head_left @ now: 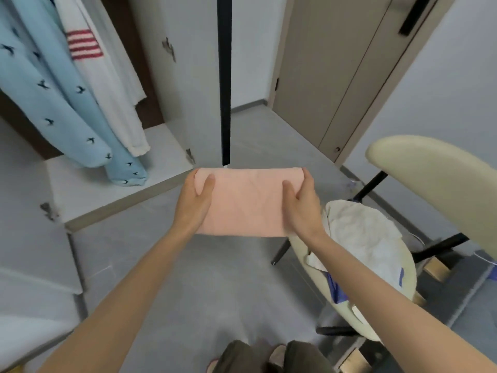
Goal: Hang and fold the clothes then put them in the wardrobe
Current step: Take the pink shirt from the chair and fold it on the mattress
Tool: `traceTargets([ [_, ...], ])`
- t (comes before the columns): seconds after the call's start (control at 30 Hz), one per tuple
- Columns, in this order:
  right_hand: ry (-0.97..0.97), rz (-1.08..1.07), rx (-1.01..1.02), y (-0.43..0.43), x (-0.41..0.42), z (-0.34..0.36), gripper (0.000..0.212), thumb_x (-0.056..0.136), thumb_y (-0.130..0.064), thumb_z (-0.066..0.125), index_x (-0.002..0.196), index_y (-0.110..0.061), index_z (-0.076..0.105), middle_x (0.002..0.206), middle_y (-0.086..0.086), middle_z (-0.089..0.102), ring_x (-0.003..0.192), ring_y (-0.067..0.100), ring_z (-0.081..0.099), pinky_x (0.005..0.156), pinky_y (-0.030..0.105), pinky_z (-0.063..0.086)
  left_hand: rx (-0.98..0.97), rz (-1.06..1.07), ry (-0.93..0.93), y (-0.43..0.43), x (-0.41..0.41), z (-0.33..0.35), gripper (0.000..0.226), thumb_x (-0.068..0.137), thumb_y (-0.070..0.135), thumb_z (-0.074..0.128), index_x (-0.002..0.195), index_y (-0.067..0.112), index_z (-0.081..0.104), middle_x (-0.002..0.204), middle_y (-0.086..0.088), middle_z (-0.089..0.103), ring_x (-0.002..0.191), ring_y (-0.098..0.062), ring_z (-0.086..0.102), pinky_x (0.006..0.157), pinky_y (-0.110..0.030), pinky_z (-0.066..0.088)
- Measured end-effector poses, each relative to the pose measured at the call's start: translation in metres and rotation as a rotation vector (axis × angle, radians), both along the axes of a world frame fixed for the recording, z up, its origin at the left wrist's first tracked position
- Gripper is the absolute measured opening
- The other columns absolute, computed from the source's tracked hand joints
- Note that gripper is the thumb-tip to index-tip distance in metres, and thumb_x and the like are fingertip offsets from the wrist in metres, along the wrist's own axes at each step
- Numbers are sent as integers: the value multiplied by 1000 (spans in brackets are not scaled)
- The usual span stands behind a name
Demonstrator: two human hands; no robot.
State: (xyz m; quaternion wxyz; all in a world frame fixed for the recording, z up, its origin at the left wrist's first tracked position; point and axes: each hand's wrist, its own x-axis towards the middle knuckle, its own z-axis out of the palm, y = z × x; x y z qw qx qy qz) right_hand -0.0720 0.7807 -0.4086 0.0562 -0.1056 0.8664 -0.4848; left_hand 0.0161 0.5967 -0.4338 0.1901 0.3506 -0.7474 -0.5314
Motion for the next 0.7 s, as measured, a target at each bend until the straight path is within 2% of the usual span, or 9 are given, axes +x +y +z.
traceTargets([
  [0.13,0,81,-67,-47,4,93,49,98,-33,42,142,-16,29,125,-2,54,113,21,52,82,26,34,-53,94,40,-44,20,100,42,98,39,40,136,21,41,117,12,45,105,-5,41,86,-22,27],
  [0.23,12,157,-127,-81,6,154,49,98,-33,42,142,-14,29,126,2,55,111,22,53,83,27,36,-109,147,83,-75,33,166,37,100,33,39,131,15,47,125,1,53,109,-14,47,87,-23,29],
  [0.3,29,200,-154,-104,6,190,49,99,-33,41,142,-14,28,127,3,55,110,22,53,83,28,36,-148,182,104,-93,41,205,37,100,32,38,131,14,48,128,-2,53,107,-13,46,87,-23,30],
  [0.47,98,307,-245,-157,5,263,47,99,-31,40,142,-12,30,123,0,53,105,18,51,81,27,35,-196,205,177,-139,57,288,40,100,36,36,133,15,45,128,-3,52,111,-18,49,93,-33,38],
  [0.57,121,367,-287,-183,2,300,46,99,-31,40,140,-14,30,117,-4,49,105,16,48,86,29,36,-249,217,218,-163,63,328,40,100,36,36,133,16,45,125,2,51,107,-14,48,89,-30,35],
  [0.7,148,429,-342,-213,-7,341,47,99,-30,41,142,-14,29,112,-7,44,99,14,45,84,27,34,-333,276,259,-187,63,369,40,100,33,38,134,13,45,122,3,49,105,-13,45,87,-29,33],
])
